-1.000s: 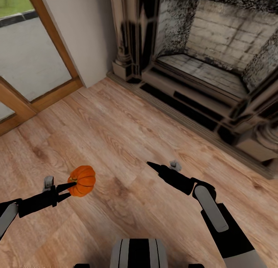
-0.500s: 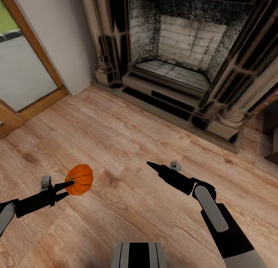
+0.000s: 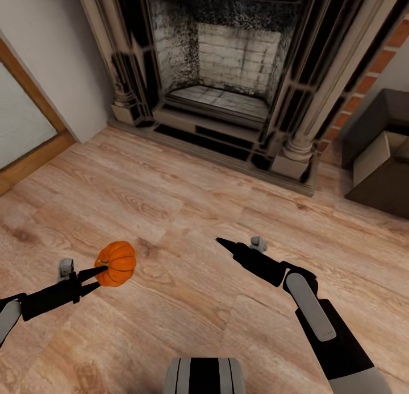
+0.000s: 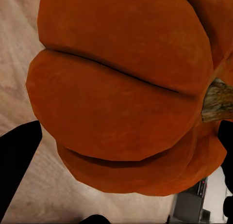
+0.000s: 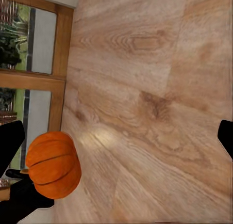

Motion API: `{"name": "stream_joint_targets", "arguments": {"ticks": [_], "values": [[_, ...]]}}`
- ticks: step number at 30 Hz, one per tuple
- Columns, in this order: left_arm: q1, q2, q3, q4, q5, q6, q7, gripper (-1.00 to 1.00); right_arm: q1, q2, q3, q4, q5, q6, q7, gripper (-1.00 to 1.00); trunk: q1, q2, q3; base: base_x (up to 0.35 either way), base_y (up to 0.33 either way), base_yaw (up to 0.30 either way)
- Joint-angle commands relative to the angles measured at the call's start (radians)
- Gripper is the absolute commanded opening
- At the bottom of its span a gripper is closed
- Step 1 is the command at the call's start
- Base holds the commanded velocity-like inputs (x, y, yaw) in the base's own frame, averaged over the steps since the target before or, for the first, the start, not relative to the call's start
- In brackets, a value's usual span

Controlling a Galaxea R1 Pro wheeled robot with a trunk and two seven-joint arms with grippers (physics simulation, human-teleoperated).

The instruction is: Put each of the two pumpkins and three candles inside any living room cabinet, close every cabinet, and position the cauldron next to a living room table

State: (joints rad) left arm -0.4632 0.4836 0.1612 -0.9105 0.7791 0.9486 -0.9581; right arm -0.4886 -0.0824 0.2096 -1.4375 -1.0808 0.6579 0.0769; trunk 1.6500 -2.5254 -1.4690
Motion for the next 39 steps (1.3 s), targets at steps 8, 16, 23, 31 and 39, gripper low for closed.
{"name": "stream_joint_targets", "arguments": {"ticks": [8,16,23,31,39], "values": [[0.001,0.0,0.001,-0.001,0.01,0.007,-0.001,-1.0,-0.001,0.0,0.001,0.0,0.002,0.002,0.003,1.0,0.0,0.0,0.007,-0.029,0.0,-0.251],[0.001,0.0,0.001,0.0,0.009,0.006,-0.001,-1.0,-0.001,0.0,0.001,0.0,0.002,0.002,0.003,1.0,0.0,0.0,0.015,0.115,0.0,-0.244],[0.001,0.0,0.001,-0.001,0.009,0.006,-0.001,-1.0,-0.001,0.0,0.001,0.0,0.002,0.002,0.003,1.0,0.0,0.0,0.022,0.045,0.0,-0.241],[0.001,-0.001,0.001,0.001,0.009,0.005,0.0,-1.0,-0.001,0.0,0.001,0.0,0.002,0.0,0.003,1.0,0.0,0.0,0.03,0.001,0.0,-0.24],[0.001,0.0,0.006,0.01,0.009,0.004,0.001,-1.0,-0.001,0.0,0.0,0.0,0.0,-0.001,0.003,1.0,0.0,0.0,0.038,0.0,0.0,-0.24]]}}
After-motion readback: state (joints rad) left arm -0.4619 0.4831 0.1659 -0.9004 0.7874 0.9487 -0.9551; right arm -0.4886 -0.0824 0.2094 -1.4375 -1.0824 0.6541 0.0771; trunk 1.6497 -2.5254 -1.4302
